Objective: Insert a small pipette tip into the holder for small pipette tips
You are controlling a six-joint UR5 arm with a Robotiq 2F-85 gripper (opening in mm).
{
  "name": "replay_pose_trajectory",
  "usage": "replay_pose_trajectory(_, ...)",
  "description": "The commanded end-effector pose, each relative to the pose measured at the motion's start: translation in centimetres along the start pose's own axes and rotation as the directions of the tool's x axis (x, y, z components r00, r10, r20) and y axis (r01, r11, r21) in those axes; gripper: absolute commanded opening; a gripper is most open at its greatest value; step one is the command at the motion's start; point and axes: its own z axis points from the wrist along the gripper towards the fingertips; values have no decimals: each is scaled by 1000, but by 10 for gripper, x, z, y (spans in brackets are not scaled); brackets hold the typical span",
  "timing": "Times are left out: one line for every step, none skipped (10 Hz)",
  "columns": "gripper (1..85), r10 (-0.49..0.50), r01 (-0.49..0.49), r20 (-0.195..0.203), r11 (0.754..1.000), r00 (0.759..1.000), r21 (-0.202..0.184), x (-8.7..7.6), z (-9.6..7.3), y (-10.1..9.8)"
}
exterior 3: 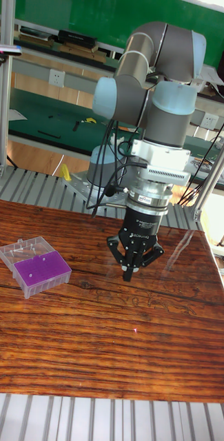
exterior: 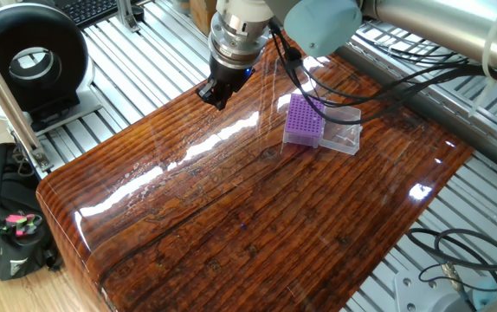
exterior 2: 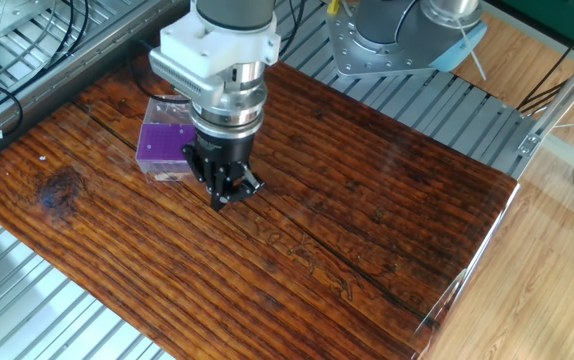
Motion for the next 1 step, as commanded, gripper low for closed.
replay_pose_trajectory(10,-17,16,-15,1000,1000,-8,3,1,-1)
